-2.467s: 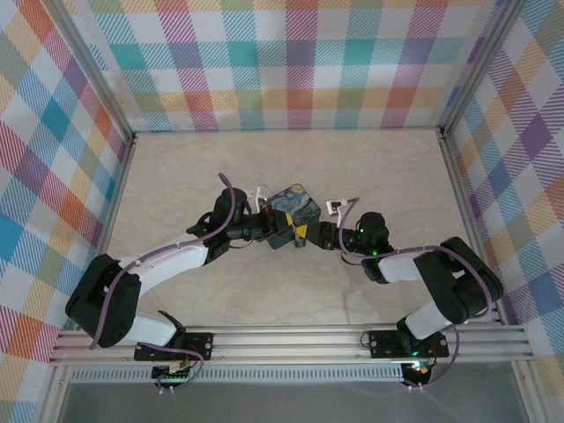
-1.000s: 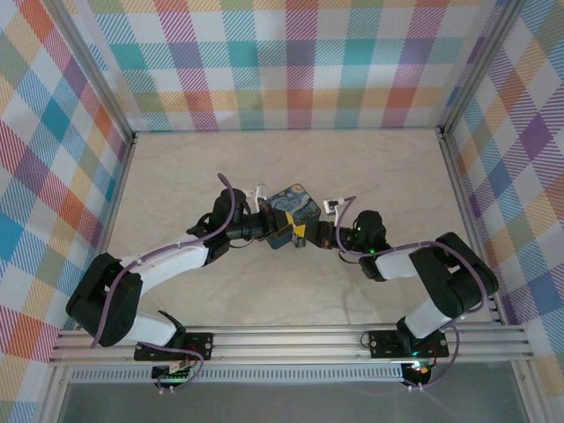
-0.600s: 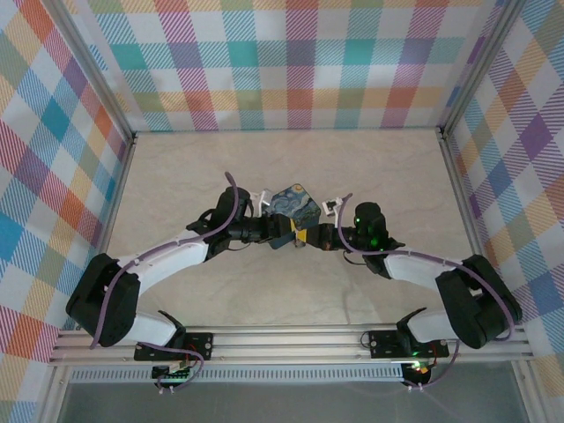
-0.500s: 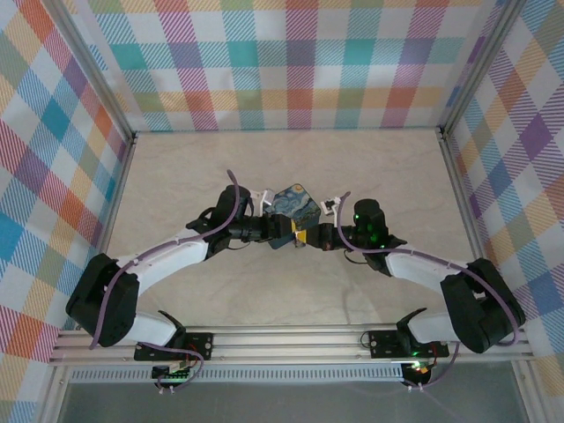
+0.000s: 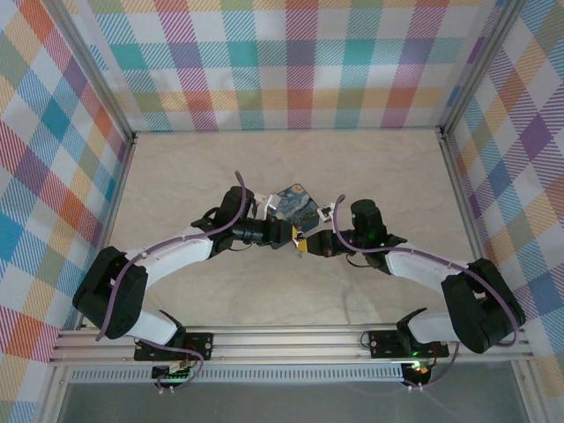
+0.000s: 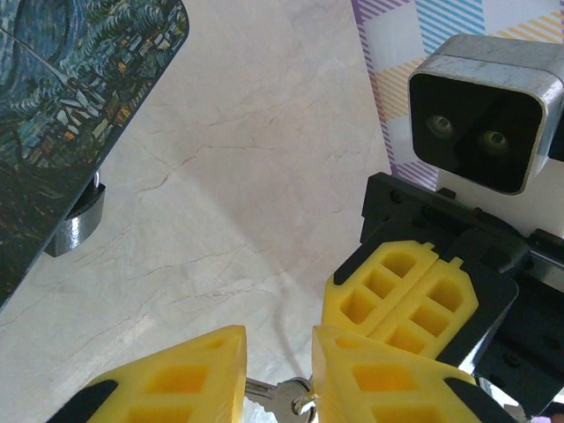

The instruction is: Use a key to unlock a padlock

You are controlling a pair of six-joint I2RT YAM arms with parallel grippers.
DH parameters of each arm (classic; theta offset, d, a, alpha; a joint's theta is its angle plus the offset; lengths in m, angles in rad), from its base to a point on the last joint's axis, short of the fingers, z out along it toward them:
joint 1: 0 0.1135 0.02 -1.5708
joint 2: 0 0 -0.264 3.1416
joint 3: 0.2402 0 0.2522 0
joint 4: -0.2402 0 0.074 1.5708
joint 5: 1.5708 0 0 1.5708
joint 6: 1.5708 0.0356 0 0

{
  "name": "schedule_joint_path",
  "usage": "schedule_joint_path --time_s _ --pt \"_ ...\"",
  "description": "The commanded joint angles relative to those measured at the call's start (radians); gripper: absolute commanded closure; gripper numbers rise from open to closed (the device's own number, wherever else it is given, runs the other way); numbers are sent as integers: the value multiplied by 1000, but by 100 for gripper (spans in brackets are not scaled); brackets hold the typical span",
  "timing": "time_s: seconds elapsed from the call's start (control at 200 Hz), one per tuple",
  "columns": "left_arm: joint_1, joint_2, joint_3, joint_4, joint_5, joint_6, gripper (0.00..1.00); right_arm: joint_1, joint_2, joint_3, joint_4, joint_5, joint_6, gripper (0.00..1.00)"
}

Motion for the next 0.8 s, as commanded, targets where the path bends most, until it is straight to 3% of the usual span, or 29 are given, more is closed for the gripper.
schedule_joint_path --time_s 0.0,0.27,0.62,0.795 --pt "7 8 19 40 38 6 78 5 16 20 13 -40 -22 95" --pt "5 13 -2 82 64 -6 91 4 26 18 36 -36 -4 94" --pt "4 8 -27 107 67 -14 100 4 60 28 74 -55 25 89" --pt "4 -18 -55 138 -21 -56 100 -5 50 13 117 -49 65 71"
